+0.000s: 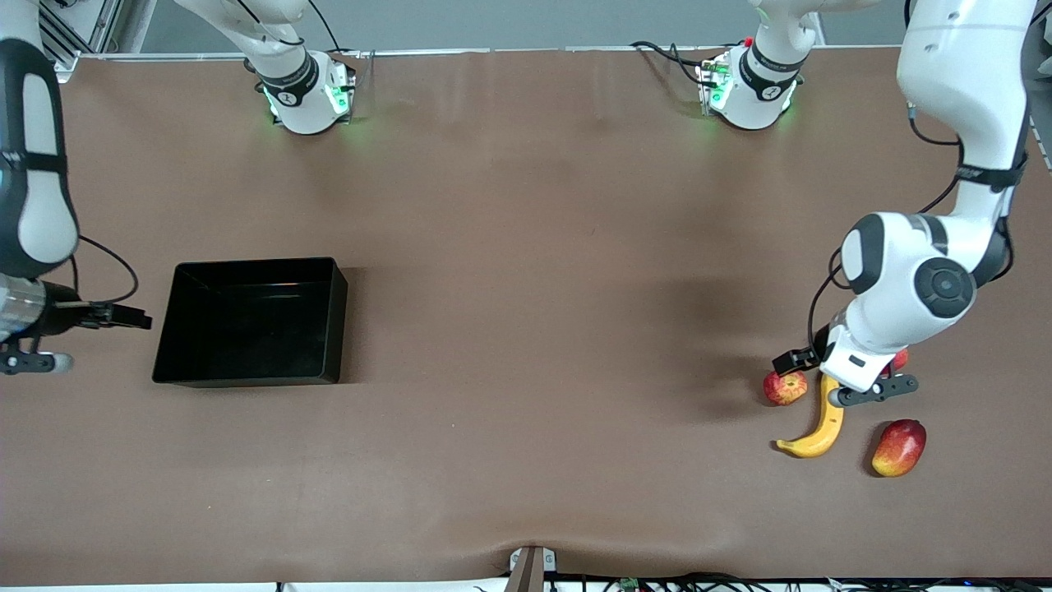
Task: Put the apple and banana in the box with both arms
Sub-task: 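Grasp the box wall with the right gripper while the left gripper grasps the apple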
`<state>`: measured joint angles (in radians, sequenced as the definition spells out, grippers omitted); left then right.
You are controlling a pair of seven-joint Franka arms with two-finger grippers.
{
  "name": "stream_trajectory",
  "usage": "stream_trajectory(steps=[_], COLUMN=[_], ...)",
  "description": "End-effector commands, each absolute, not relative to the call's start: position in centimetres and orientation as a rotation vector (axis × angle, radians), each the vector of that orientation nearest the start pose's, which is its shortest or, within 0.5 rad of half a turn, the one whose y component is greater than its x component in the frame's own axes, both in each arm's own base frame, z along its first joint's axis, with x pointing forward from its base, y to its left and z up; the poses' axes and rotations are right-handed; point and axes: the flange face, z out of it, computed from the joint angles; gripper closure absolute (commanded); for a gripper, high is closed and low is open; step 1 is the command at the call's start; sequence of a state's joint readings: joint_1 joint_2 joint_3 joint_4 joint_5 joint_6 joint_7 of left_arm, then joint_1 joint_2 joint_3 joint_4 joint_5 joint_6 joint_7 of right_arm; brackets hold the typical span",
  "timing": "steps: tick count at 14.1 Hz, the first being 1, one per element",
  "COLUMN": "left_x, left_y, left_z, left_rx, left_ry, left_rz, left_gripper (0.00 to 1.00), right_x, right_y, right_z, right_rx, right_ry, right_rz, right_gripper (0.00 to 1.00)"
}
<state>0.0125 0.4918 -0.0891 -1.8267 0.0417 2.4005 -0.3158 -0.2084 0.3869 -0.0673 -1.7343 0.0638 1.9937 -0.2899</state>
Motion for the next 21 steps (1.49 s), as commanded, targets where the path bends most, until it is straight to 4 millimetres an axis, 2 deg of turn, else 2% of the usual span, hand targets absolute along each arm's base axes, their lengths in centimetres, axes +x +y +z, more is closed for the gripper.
stream_trajectory(steps=[1,3,6,7,8,9,10,11,13,15,19,21], left_x=[65.9,66.3,66.8,66.9,67.1,67.2,67.3,67.5,67.6,67.7,67.8,67.7], left_y=[-4.7,-4.6,-4.7,-4.6,-4.5,-4.2,-3.8,-3.8,-3.7,-3.8,-3.9,-4.3], left_z=[25.8,24.1,22.7,22.3,22.2,22.0,21.7,21.6,21.4,21.9,24.1,25.8], left_rx=[-3.157,-3.161,-3.149,-3.144,-3.141,-3.137,-3.131,-3.13,-3.13,-3.13,-3.127,-3.125], left_ry=[-0.392,-0.39,-0.349,-0.34,-0.333,-0.332,-0.338,-0.338,-0.339,-0.336,-0.325,-0.316], left_rz=[-0.179,-0.203,-0.22,-0.212,-0.221,-0.219,-0.212,-0.217,-0.214,-0.226,-0.24,-0.238], left_gripper=[0.0,0.0,0.01,0.05,0.15,0.33,0.5,0.63,0.83,1.0,1.0,1.0], right_x=[59.6,58.9,58.2,58.2,58.1,57.8,57.9,57.9,57.8,57.9,58.2,59.4], right_y=[-16.4,-16.6,-17.0,-17.1,-17.3,-18.1,-18.1,-18.3,-18.3,-18.2,-17.8,-17.2], right_z=[31.4,29.8,27.4,27.0,26.3,25.8,25.6,25.4,25.1,25.0,25.8,28.0], right_rx=[-3.055,-3.054,-3.048,-3.047,-3.041,-3.038,-3.043,-3.042,-3.04,-3.039,-3.03,-3.002], right_ry=[-0.024,-0.074,-0.076,-0.121,-0.158,-0.144,-0.144,-0.141,-0.139,-0.141,-0.154,-0.165], right_rz=[0.128,0.123,0.133,0.129,0.14,0.147,0.135,0.137,0.146,0.148,0.153,0.183], right_gripper=[0.0,0.03,0.24,0.34,0.48,0.55,0.55,0.6,0.82,1.0,1.0,1.0])
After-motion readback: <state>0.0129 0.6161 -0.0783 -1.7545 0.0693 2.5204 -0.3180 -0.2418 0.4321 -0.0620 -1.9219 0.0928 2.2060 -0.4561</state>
